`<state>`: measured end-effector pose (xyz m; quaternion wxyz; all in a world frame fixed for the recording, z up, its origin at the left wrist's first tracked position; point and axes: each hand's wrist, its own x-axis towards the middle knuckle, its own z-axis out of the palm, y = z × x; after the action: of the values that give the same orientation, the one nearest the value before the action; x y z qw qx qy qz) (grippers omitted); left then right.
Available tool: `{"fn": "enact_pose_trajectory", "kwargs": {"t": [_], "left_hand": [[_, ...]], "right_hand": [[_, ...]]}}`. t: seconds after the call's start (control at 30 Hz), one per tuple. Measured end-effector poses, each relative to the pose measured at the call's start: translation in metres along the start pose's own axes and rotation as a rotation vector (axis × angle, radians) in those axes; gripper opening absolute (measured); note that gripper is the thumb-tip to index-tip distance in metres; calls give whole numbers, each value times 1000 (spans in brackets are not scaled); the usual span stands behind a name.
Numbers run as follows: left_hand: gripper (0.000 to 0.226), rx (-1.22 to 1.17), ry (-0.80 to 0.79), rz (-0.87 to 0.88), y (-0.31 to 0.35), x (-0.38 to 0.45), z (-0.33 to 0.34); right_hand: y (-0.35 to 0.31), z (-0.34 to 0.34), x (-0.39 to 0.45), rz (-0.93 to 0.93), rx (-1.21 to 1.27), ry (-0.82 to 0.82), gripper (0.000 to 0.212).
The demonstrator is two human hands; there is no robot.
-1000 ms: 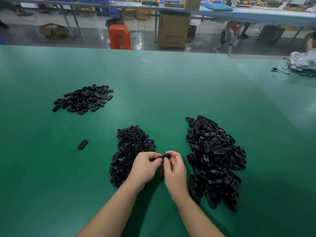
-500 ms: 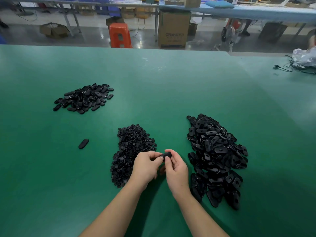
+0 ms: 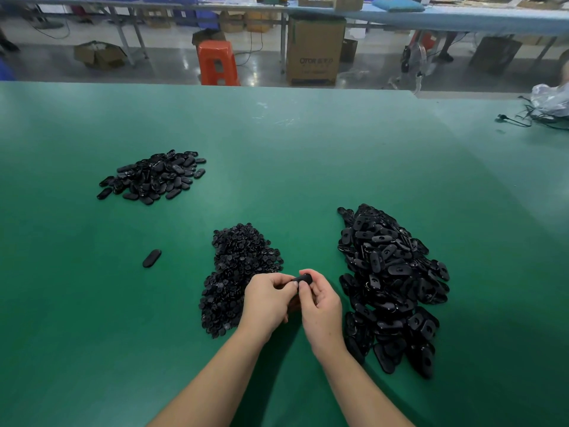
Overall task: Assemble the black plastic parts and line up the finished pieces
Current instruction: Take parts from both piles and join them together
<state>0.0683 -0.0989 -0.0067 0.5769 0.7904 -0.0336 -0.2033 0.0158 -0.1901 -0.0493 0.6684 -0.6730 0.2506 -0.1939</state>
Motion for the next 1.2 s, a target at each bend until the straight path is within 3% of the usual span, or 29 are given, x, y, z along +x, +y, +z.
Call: {"fn": "enact_pose_trajectory", "kwargs": {"t": [0.5, 1.2], "left_hand": [[19, 66, 4, 36, -1, -1, 0], [20, -61, -10, -3, 3, -5, -2]], "right_hand": [[-1, 0, 0, 8, 49, -9, 23], [0, 0, 1, 21, 36, -11, 25]]}}
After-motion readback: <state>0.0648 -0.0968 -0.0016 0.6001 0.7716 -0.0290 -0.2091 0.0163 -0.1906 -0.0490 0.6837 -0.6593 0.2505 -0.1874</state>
